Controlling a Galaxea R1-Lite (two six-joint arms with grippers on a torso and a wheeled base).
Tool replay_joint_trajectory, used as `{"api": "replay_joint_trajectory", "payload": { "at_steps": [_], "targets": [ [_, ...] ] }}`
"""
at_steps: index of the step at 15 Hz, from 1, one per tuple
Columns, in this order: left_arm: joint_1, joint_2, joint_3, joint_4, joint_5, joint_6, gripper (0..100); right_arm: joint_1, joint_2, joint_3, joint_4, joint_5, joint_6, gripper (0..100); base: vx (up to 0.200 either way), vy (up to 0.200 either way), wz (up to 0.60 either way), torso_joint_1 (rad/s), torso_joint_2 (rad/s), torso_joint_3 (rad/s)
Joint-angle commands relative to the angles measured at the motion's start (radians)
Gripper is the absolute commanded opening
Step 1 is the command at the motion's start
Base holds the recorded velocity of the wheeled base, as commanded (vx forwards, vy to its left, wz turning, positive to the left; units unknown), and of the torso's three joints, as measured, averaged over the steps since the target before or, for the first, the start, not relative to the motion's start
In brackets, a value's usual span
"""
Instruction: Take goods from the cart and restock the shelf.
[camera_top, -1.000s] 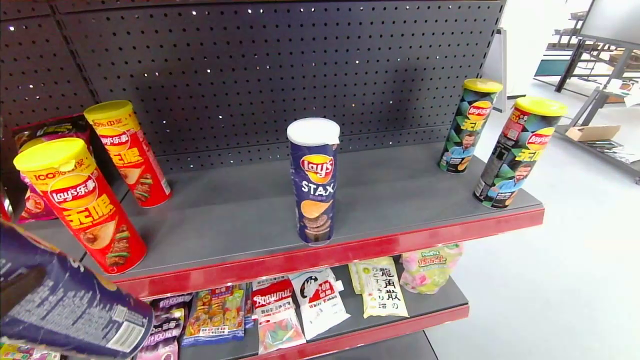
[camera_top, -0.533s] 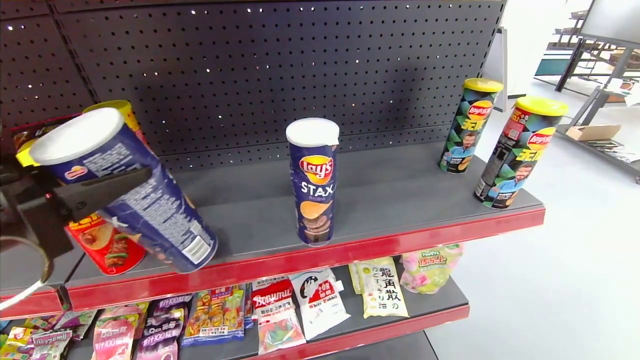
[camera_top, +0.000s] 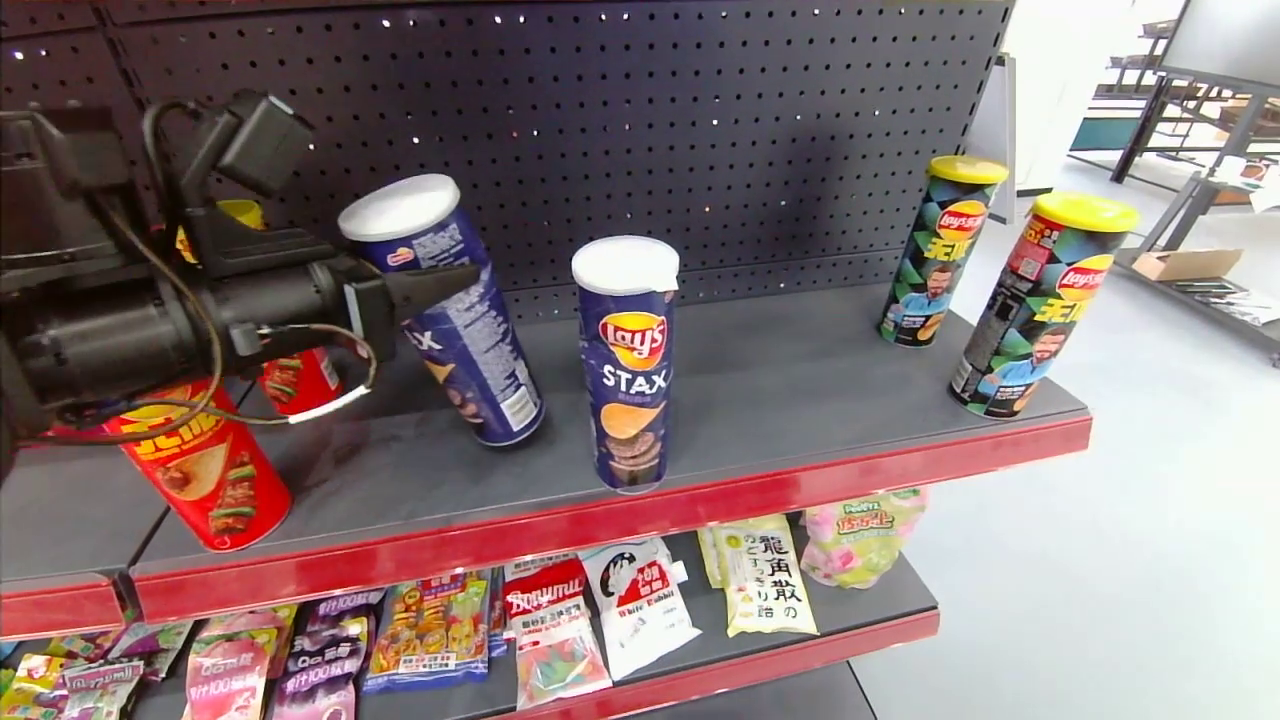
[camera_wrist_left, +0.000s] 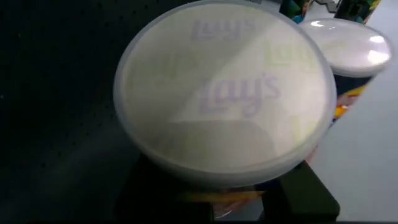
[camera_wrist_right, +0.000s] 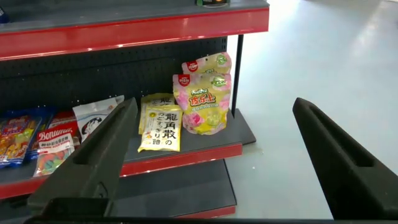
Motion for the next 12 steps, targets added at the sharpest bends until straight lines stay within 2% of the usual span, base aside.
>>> {"api": "replay_joint_trajectory", "payload": {
  "at_steps": [1,9,12],
  "targets": [
    [-0.021,0.159,-0.08,-0.044,-0.001,0.001,0,0.0,0.002,0.0,0.0,0.0,0.0,100,0.0,0.0,0.0,0.0,0.0,0.0],
    [-0.042,0.315,-0.289,-0.036,-0.024,-0.001,0,0.0,0.002,0.0,0.0,0.0,0.0,100,0.0,0.0,0.0,0.0,0.0,0.0],
    [-0.047,0.352,-0.357,0.015,-0.024,0.001,0,0.0,0.002,0.0,0.0,0.0,0.0,100,0.0,0.0,0.0,0.0,0.0,0.0]
  ]
}}
